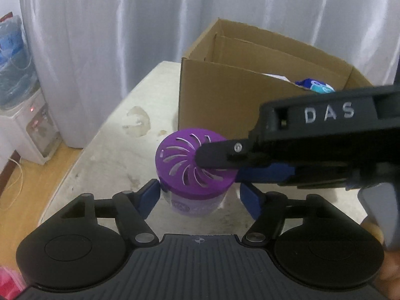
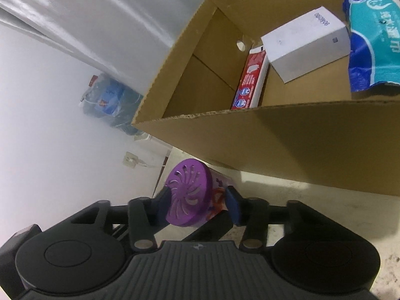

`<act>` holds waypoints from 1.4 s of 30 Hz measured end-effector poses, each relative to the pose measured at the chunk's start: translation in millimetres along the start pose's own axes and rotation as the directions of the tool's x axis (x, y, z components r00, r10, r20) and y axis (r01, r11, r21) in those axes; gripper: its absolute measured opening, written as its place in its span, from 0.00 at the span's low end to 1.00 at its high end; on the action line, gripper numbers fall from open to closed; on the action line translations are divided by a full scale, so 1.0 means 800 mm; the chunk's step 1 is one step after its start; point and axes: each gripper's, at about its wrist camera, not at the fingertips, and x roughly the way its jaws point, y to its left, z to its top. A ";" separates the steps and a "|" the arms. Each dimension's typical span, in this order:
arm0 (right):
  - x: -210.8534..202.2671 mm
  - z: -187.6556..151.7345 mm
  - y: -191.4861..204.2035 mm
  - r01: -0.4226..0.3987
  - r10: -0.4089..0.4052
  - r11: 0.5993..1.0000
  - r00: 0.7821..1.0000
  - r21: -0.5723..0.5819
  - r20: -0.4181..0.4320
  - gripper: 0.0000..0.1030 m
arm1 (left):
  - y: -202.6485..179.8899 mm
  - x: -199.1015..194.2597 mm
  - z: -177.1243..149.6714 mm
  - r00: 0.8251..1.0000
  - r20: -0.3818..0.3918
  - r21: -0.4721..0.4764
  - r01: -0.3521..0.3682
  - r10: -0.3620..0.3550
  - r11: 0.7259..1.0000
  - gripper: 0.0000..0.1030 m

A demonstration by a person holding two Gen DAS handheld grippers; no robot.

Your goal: Organize objects

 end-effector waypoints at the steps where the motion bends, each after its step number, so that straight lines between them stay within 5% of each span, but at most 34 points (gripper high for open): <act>1: -0.001 0.001 0.000 0.006 -0.006 1.000 1.000 -0.002 -0.003 0.44 | -0.001 -0.002 0.000 1.000 -0.003 -0.004 0.004 -0.004 1.000 0.68; 21: -0.093 -0.041 -0.020 0.127 -0.126 0.992 0.991 0.017 -0.033 0.44 | -0.067 -0.050 -0.030 0.991 -0.048 0.016 0.128 -0.127 0.992 0.70; 31: -0.126 -0.039 -0.019 0.128 -0.128 0.992 0.991 0.018 0.024 0.51 | -0.069 -0.068 -0.028 0.995 -0.007 0.036 0.095 -0.095 0.995 0.92; 42: -0.168 -0.039 -0.011 0.094 -0.092 0.995 0.991 -0.012 0.101 0.58 | -0.064 -0.112 -0.025 0.999 0.039 0.035 0.035 -0.037 0.999 0.95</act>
